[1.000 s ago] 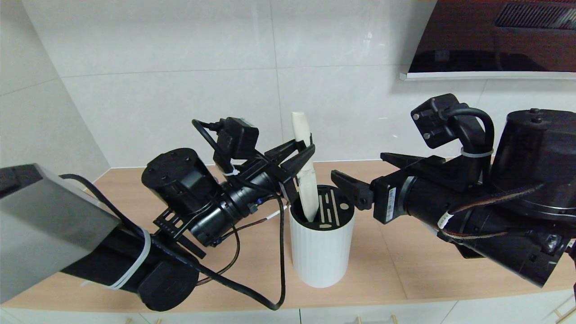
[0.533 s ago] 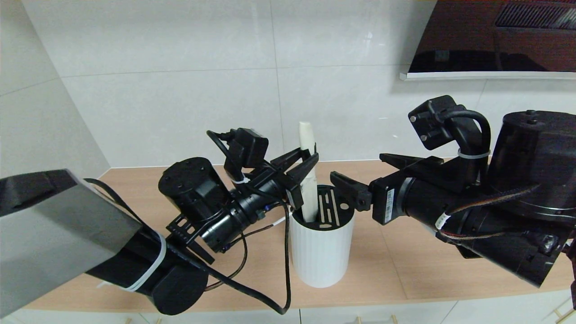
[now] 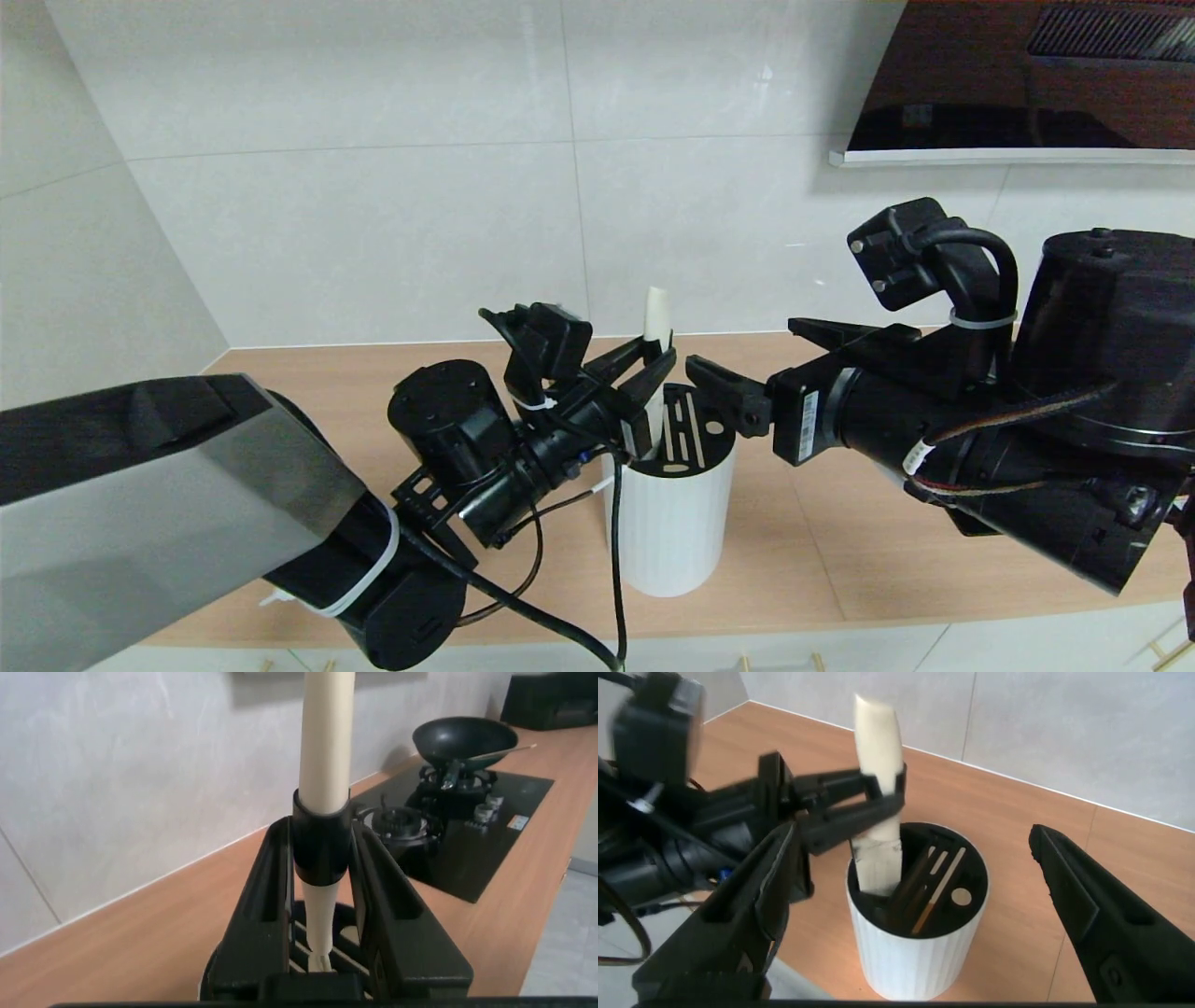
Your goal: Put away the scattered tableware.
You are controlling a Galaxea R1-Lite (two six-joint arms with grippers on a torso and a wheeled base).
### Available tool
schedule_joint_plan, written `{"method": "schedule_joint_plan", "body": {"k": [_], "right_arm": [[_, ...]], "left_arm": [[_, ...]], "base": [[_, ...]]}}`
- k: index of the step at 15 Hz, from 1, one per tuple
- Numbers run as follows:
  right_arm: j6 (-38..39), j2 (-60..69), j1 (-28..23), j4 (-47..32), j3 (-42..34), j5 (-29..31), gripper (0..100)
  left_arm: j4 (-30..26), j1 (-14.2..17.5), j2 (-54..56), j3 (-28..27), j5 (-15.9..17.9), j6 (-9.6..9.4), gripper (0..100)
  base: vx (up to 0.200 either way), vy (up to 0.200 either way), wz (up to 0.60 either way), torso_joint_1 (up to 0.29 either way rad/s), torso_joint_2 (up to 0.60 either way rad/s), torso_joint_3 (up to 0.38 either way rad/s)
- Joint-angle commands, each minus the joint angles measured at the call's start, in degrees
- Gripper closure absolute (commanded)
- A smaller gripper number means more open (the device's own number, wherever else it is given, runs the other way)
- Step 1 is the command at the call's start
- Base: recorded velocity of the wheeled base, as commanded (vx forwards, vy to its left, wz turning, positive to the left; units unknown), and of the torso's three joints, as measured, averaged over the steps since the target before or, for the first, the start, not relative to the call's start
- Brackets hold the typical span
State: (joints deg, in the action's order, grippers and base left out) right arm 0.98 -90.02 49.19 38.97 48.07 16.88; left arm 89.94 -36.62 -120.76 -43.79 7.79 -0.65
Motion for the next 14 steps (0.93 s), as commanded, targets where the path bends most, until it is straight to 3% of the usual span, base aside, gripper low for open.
{"method": "schedule_joint_plan", "body": {"k": [1,7,8,14], "right_arm": [[-0.01,-0.16,0.03,0.05,0.01,-0.01,0],[-0.01,-0.34,0.03,0.05,0.01,-0.01,0],[-0.01,-0.42,0.03,0.05,0.01,-0.01,0],[-0.01,-0.34,0.03,0.05,0.01,-0.01,0]], "left_arm": [[0.06,-0.03,-0.44,0.02,-0.23,0.03,100],[0.06,-1.08,-0.44,0.46,-2.34,0.21,100],[0.06,-1.08,-0.53,0.46,-2.34,0.12,0],[0.06,-1.52,0.70,0.46,-4.19,0.29,0]], "base": [[0.000,0.000,0.00,0.000,0.00,0.000],[0.000,0.000,0.00,0.000,0.00,0.000],[0.000,0.000,0.00,0.000,0.00,0.000],[0.000,0.000,0.00,0.000,0.00,0.000]]}}
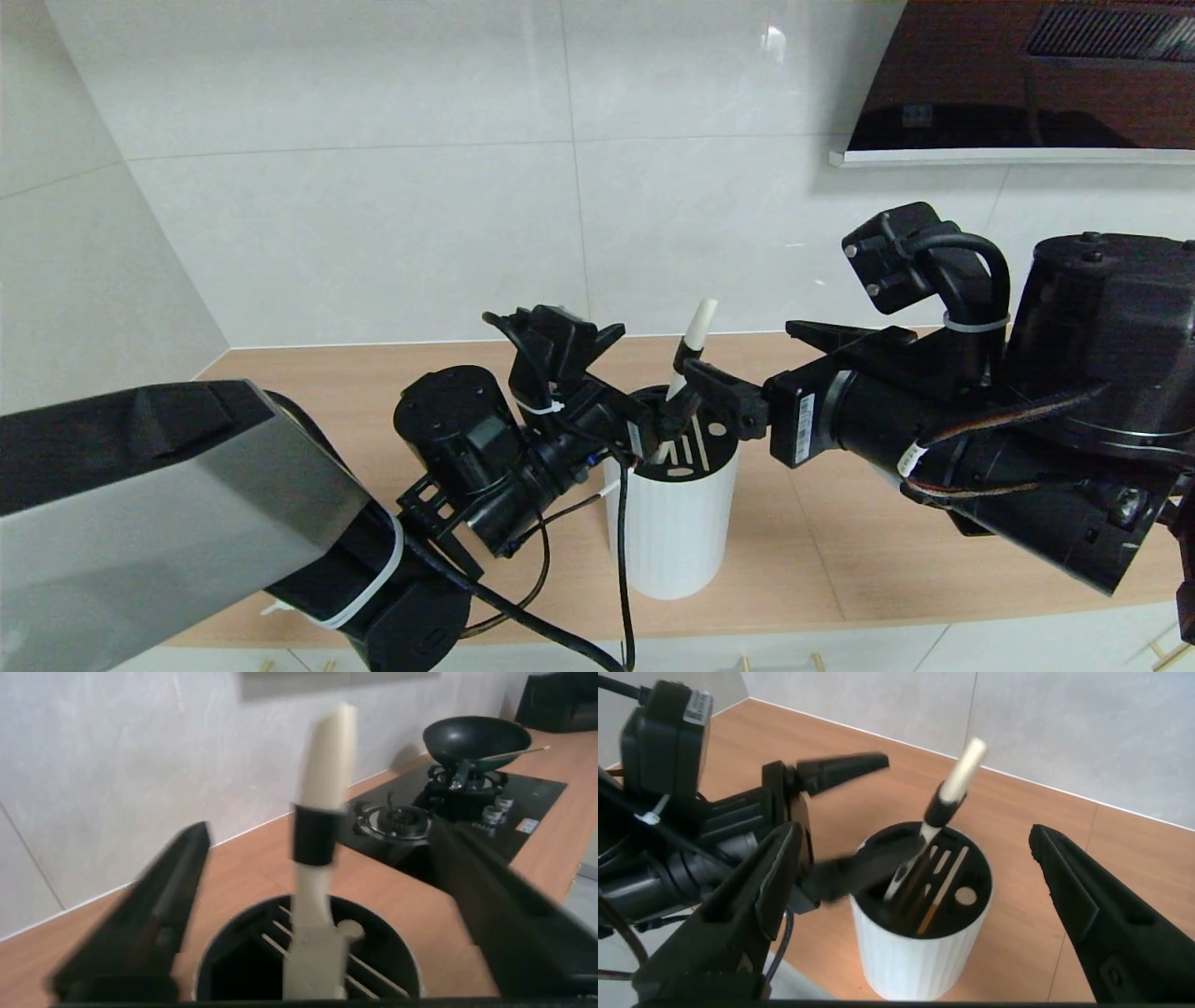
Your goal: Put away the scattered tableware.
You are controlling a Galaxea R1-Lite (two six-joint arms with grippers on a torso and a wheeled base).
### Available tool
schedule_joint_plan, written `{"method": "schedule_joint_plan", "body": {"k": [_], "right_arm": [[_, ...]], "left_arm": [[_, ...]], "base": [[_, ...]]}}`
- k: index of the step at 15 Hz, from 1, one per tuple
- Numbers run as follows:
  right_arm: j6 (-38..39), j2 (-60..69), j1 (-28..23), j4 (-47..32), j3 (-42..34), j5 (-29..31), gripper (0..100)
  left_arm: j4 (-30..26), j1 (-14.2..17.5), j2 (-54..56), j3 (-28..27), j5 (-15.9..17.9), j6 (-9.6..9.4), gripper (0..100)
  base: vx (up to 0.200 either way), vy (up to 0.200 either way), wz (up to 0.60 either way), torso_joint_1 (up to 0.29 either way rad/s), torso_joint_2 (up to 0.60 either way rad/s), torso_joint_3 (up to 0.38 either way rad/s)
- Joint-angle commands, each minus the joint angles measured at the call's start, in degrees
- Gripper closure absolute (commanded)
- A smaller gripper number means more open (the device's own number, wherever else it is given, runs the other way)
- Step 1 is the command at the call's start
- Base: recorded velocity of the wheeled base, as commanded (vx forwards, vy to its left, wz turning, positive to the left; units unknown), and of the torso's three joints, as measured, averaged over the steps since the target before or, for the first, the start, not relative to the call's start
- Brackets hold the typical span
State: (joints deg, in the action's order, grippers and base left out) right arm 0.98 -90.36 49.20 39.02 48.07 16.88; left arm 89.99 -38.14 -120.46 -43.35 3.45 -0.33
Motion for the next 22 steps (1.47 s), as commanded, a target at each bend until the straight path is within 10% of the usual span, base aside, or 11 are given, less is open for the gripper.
{"method": "schedule_joint_plan", "body": {"k": [1,8,14,16,22], "right_arm": [[-0.01,0.01,0.02,0.00,0.01,-0.01,0],[0.08,0.36,0.02,0.00,0.10,0.08,0],[-0.01,3.17,-3.15,-0.26,-0.17,0.08,0],[-0.01,10.20,-7.19,-0.09,-4.30,0.52,0],[-0.71,36.57,-20.81,-7.47,-21.88,-0.71,0]], "left_arm": [[0.01,0.00,0.57,0.02,-0.29,-0.02,0],[0.01,-2.02,10.15,-0.07,-15.40,-0.20,0],[0.01,-1.14,14.02,0.99,-15.05,0.68,0],[0.01,3.60,22.46,12.15,-15.23,-3.45,0],[-3.33,13.89,41.71,28.14,-12.33,-4.59,0]], "base": [[0.000,0.000,0.00,0.000,0.00,0.000],[0.000,0.000,0.00,0.000,0.00,0.000],[0.000,0.000,0.00,0.000,0.00,0.000],[0.000,0.000,0.00,0.000,0.00,0.000],[0.000,0.000,0.00,0.000,0.00,0.000]]}}
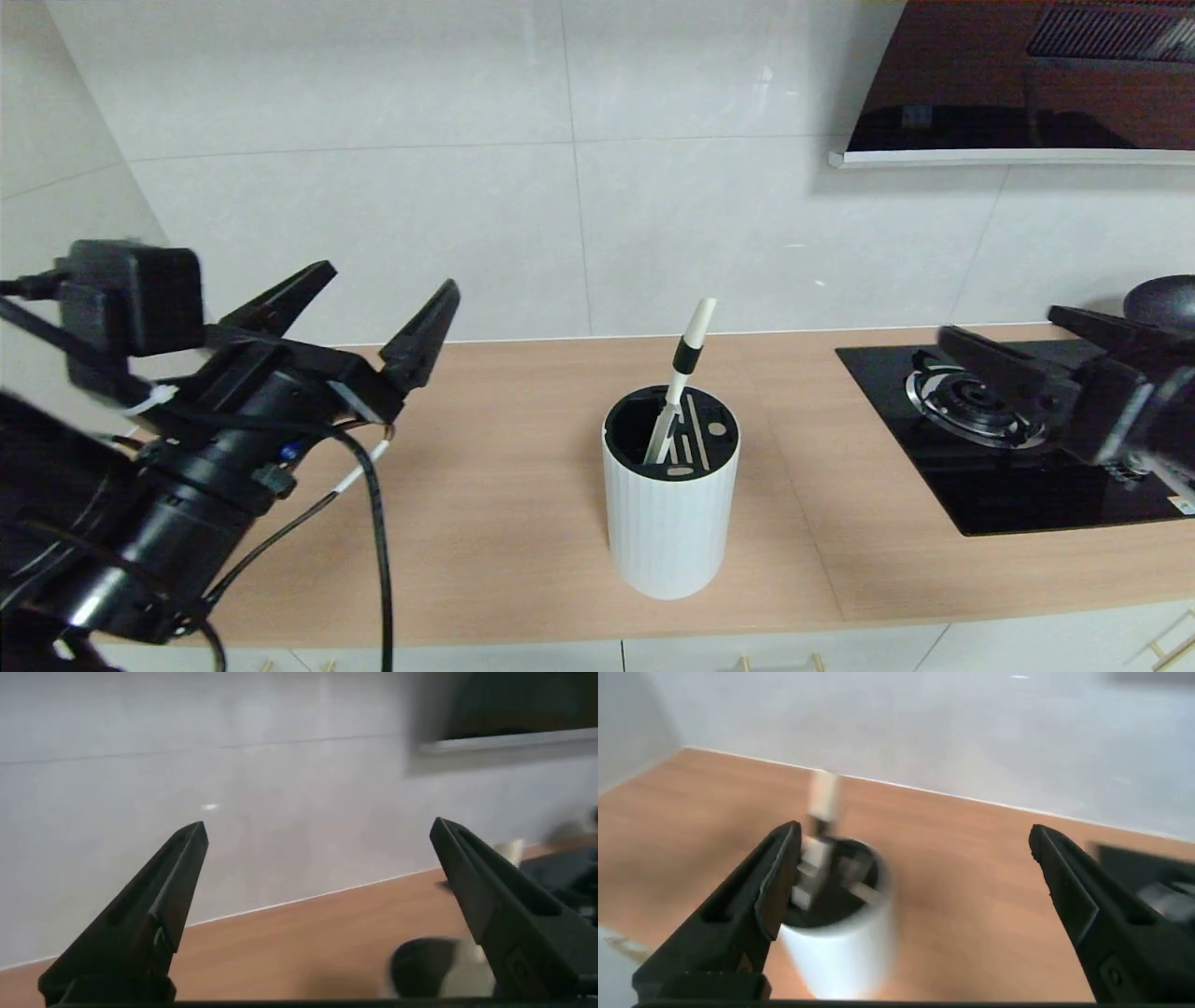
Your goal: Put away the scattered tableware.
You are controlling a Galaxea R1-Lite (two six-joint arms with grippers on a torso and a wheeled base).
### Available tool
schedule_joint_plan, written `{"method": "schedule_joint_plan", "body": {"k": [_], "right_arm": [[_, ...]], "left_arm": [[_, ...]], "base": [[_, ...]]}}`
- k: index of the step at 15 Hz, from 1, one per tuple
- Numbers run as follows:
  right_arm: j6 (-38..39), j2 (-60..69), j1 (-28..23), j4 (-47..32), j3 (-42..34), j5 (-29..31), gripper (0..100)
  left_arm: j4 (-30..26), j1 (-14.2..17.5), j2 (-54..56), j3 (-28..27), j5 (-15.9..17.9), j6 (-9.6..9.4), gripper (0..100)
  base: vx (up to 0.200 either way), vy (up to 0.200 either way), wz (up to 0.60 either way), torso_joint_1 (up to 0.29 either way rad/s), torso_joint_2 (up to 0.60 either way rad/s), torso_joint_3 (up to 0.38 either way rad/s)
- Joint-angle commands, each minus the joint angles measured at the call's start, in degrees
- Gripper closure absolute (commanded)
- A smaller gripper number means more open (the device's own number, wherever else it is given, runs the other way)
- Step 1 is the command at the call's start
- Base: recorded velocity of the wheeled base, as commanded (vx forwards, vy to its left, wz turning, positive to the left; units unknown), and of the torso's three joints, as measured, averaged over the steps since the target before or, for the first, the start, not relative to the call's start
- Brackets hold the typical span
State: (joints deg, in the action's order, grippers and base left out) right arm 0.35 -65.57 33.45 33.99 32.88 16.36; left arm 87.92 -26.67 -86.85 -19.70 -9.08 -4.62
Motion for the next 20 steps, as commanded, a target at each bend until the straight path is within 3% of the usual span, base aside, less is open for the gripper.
{"method": "schedule_joint_plan", "body": {"k": [1,3,4,5,6,7,8,9,10,12,15,16,17,20], "right_arm": [[-0.18,17.94,-5.77,-4.37,-10.82,-0.10,0],[-0.27,28.31,-10.07,-10.96,-14.95,0.43,0],[-1.23,34.81,-18.25,-17.02,-15.92,-0.54,0],[-1.32,35.51,-18.86,-17.55,-15.92,-0.72,0],[-1.67,43.34,-21.67,-23.62,-14.77,-3.79,0],[-1.67,46.06,-22.55,-26.96,-13.89,-3.79,0],[-1.76,48.08,-22.99,-29.15,-13.63,-3.97,0],[-1.94,50.72,-22.99,-31.26,-13.63,-3.97,0],[-3.43,53.71,-23.17,-33.20,-13.89,-3.97,0],[-7.65,59.86,-24.75,-36.98,-14.60,-5.29,0],[-8.70,59.86,-27.47,-34.43,-17.50,-4.67,0],[-8.79,61.53,-31.61,-33.81,-18.46,-5.11,0],[-8.70,64.52,-34.42,-34.60,-19.43,-6.34,0],[-7.21,65.49,-33.71,-30.56,-26.81,-4.14,0]], "left_arm": [[-3.81,2.77,12.58,6.87,0.38,-0.21,0],[-12.24,2.77,22.33,10.38,0.38,-0.13,0],[-23.93,2.77,32.00,12.67,0.56,-0.04,0],[-25.60,2.77,33.14,12.67,0.56,-0.04,0],[-48.19,2.77,48.09,11.88,0.47,-0.04,0],[-61.90,2.77,56.88,9.86,0.38,0.05,0],[-72.19,2.85,63.91,7.66,0.47,0.05,0],[-81.77,6.72,68.92,5.29,0.38,0.67,0],[-85.72,12.79,73.57,5.29,0.91,1.72,0],[-89.76,16.74,81.57,6.69,2.93,1.72,0],[-88.53,23.60,81.92,9.59,-2.17,1.72,0],[-88.71,27.99,85.18,11.35,-1.20,1.02,0],[-88.27,27.82,85.70,13.28,-1.20,0.14,0],[-85.19,27.20,86.85,19.70,-2.87,0.05,0]], "base": [[0.000,0.000,0.00,0.000,0.00,0.000],[0.000,0.000,0.00,0.000,0.00,0.000],[0.000,0.000,0.00,0.000,0.00,0.000],[0.000,0.000,0.00,0.000,0.00,0.000],[0.000,0.000,0.00,0.000,0.00,0.000],[0.000,0.000,0.00,0.000,0.00,0.000],[0.000,0.000,0.00,0.000,0.00,0.000],[0.000,0.000,0.00,0.000,0.00,0.000],[0.000,0.000,0.00,0.000,0.00,0.000],[0.000,0.000,0.00,0.000,0.00,0.000],[0.000,0.000,0.00,0.000,0.00,0.000],[0.000,0.000,0.00,0.000,0.00,0.000],[0.000,0.000,0.00,0.000,0.00,0.000],[0.000,0.000,0.00,0.000,0.00,0.000]]}}
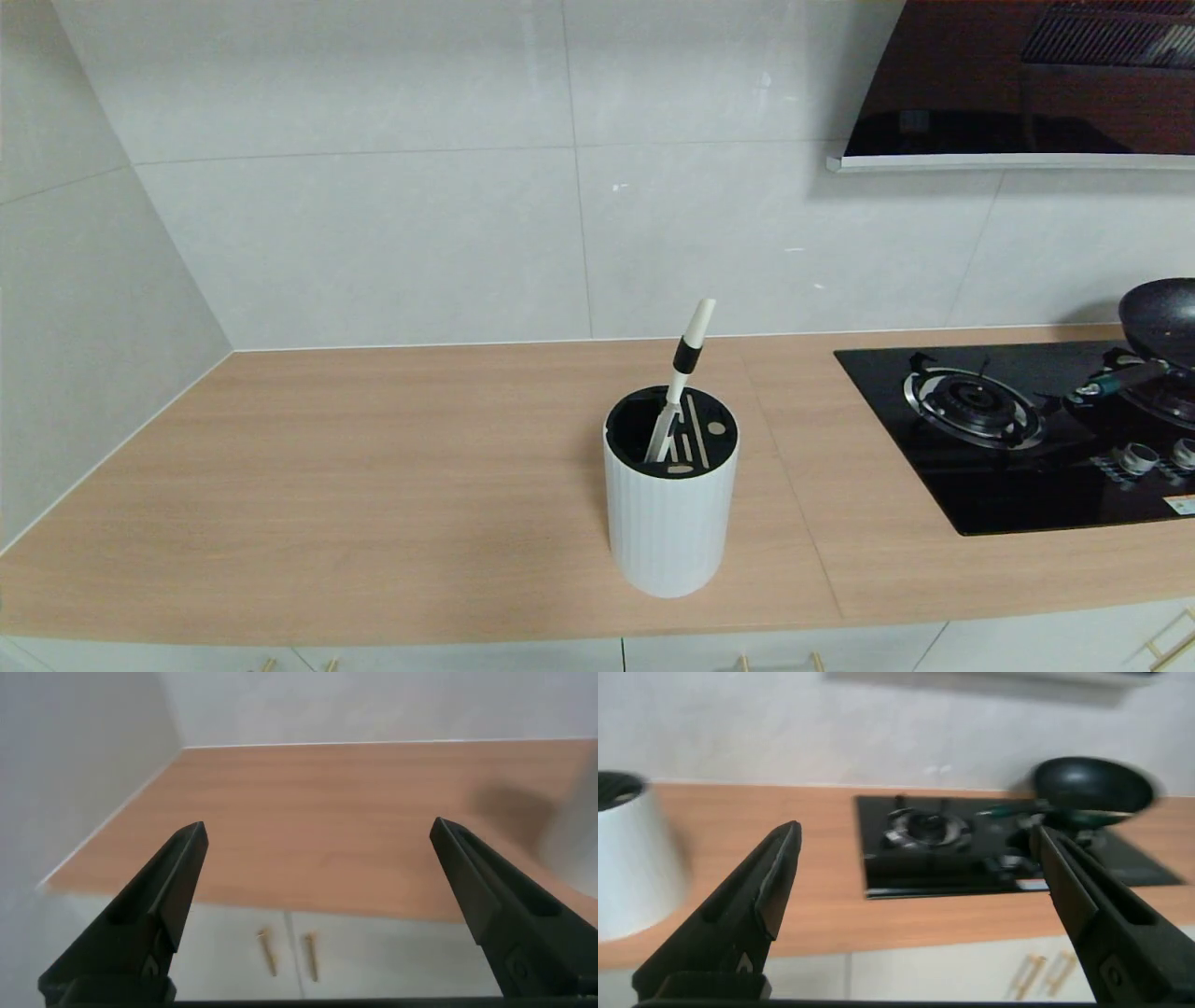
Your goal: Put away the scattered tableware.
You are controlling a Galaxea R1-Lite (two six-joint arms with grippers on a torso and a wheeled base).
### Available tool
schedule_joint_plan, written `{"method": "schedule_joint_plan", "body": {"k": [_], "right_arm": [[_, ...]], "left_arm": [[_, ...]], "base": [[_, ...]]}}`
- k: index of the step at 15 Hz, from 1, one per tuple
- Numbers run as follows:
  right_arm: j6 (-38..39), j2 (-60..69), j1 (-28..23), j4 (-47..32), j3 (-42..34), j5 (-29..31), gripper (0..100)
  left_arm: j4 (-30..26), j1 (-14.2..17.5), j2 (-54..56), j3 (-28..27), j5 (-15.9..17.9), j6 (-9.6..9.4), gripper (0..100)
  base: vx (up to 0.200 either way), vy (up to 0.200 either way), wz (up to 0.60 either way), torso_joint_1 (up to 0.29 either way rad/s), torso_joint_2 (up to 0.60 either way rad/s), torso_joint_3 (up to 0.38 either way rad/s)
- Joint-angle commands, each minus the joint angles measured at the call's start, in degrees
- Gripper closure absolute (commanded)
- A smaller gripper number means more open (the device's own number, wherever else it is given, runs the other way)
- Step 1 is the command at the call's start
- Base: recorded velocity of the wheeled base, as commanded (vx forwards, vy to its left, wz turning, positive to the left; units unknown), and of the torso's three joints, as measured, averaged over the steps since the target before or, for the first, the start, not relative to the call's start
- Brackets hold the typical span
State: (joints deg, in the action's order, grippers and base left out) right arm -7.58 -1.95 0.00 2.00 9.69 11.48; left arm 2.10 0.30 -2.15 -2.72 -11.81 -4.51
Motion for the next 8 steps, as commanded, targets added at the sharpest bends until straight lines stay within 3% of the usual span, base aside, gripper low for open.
{"method": "schedule_joint_plan", "body": {"k": [1,2,4,8], "right_arm": [[1.61,1.86,-0.26,3.19,-6.70,0.38,0],[1.78,1.86,-0.26,3.36,-9.60,-1.20,0],[6.62,1.86,-0.18,-0.33,-9.25,-5.95,0],[7.76,0.28,0.53,-2.18,-9.52,-11.22,0]], "left_arm": [[0.63,0.22,2.15,2.72,0.65,1.43,0],[0.36,0.22,2.15,2.72,1.62,3.46,0],[-0.87,0.22,2.15,2.72,6.80,5.57,0],[-1.57,0.13,2.15,2.72,8.91,4.60,0]], "base": [[0.000,0.000,0.00,0.000,0.00,0.000],[0.000,0.000,0.00,0.000,0.00,0.000],[0.000,0.000,0.00,0.000,0.00,0.000],[0.000,0.000,0.00,0.000,0.00,0.000]]}}
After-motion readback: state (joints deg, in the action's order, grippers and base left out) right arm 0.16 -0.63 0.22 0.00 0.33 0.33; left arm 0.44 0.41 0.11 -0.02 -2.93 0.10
